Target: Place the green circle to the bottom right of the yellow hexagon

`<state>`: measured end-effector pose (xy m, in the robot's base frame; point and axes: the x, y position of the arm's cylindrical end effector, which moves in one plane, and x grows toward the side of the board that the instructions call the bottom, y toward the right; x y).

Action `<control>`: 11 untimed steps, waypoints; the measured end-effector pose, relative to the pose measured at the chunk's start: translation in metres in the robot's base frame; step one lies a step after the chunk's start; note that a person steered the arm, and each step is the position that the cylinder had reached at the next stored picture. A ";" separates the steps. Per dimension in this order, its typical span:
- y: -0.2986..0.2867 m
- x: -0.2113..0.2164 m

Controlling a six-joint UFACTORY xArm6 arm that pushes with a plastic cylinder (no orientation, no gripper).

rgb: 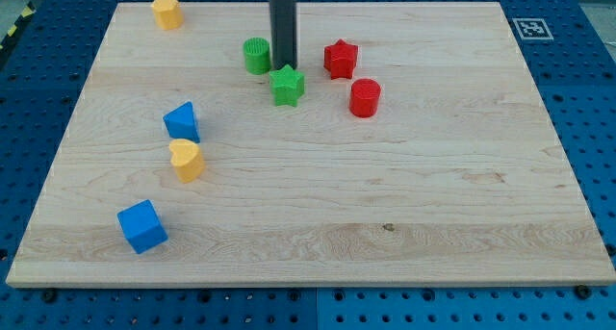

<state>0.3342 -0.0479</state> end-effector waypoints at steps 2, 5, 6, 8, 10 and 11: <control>-0.022 -0.022; -0.030 -0.024; -0.046 0.005; -0.047 0.009; -0.042 -0.004; -0.042 -0.005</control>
<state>0.3287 -0.0897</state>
